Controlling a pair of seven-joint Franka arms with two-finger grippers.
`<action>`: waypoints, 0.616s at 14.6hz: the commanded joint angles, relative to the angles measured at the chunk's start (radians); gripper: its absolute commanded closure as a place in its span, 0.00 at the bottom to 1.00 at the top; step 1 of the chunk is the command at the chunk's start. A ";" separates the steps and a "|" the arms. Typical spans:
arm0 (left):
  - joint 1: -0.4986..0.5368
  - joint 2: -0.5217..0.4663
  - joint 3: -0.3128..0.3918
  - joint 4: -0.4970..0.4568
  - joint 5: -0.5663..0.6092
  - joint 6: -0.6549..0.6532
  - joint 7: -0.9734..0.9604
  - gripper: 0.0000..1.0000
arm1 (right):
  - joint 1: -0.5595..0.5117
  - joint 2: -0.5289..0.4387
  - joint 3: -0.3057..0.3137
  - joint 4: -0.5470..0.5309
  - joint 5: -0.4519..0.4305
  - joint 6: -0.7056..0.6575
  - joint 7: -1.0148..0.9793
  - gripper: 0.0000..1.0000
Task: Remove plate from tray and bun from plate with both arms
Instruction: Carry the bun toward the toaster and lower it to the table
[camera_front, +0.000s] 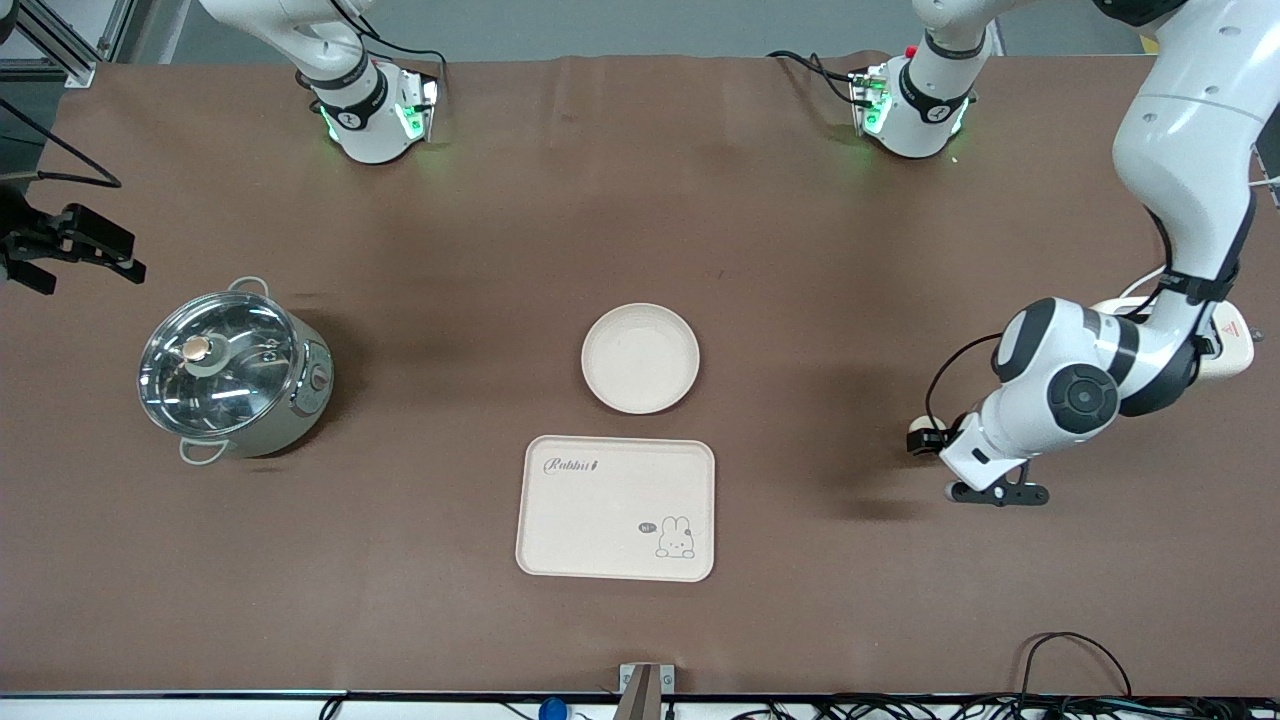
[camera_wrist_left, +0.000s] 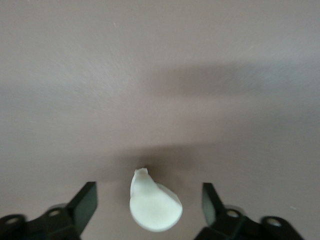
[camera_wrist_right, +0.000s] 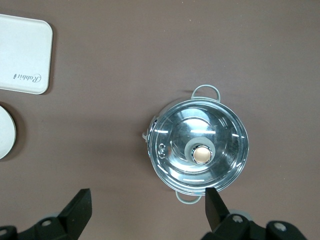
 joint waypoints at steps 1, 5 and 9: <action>0.000 -0.091 -0.048 0.123 -0.091 -0.178 -0.002 0.00 | 0.002 0.005 -0.001 0.010 -0.007 -0.003 -0.002 0.00; -0.002 -0.197 -0.059 0.188 -0.183 -0.283 0.001 0.00 | 0.002 0.004 -0.001 0.020 0.001 -0.011 0.000 0.00; -0.046 -0.413 0.018 0.186 -0.326 -0.407 0.062 0.00 | 0.005 0.002 0.001 0.049 0.018 -0.014 0.000 0.00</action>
